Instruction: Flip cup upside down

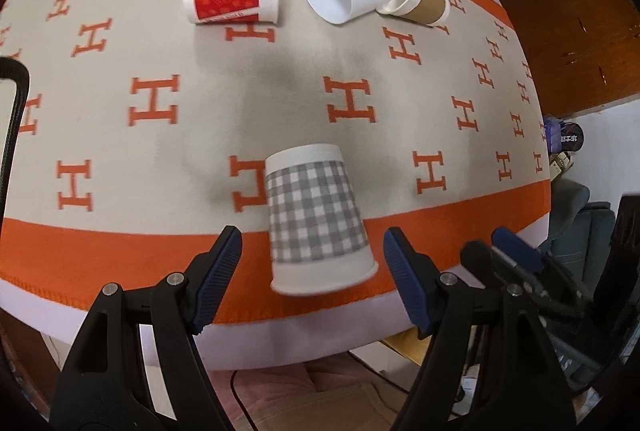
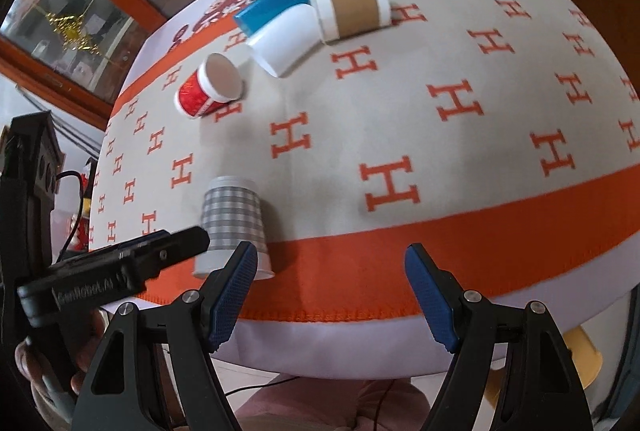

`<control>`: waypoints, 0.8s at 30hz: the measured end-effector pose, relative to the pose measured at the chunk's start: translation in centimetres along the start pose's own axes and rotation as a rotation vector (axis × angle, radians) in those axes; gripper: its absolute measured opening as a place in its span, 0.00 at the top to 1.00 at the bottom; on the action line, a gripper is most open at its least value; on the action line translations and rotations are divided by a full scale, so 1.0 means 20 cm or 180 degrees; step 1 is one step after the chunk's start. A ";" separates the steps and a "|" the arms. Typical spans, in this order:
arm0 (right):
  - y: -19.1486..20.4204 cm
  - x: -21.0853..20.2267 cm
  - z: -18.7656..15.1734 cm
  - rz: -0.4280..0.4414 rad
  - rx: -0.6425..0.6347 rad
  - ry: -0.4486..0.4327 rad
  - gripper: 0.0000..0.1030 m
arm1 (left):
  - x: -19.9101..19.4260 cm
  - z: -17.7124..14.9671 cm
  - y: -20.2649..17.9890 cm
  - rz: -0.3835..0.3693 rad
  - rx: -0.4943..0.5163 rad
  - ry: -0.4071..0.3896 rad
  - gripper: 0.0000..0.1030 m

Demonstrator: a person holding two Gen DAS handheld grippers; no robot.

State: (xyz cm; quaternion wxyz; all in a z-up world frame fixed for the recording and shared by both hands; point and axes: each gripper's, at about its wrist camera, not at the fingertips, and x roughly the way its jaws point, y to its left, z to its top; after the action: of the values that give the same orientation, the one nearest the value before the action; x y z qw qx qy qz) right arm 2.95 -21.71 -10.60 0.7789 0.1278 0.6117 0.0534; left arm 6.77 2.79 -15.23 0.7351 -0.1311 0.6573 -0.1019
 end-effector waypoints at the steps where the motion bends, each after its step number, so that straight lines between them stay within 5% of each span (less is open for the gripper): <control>1: -0.01 0.01 0.00 -0.0001 0.0024 0.0008 0.25 | 0.02 0.02 0.01 -0.0021 -0.0034 0.0045 0.31; 14: -0.11 0.14 0.00 0.0073 0.0229 0.0191 0.25 | 0.34 0.18 0.06 -0.0238 -0.0389 0.0567 0.31; 18: -0.10 0.16 0.03 0.0090 0.0217 0.0200 0.25 | 0.37 0.19 0.05 -0.0205 -0.0354 0.0626 0.42; 24: -0.07 0.17 0.04 0.0109 0.0195 0.0199 0.25 | 0.38 0.19 0.05 -0.0208 -0.0339 0.0651 0.43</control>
State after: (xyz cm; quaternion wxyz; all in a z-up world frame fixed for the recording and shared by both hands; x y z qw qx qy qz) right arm 4.56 -22.34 -14.01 0.7540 0.1603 0.6348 0.0520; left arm 11.33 1.48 -22.22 0.6524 -0.1803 0.7288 -0.1036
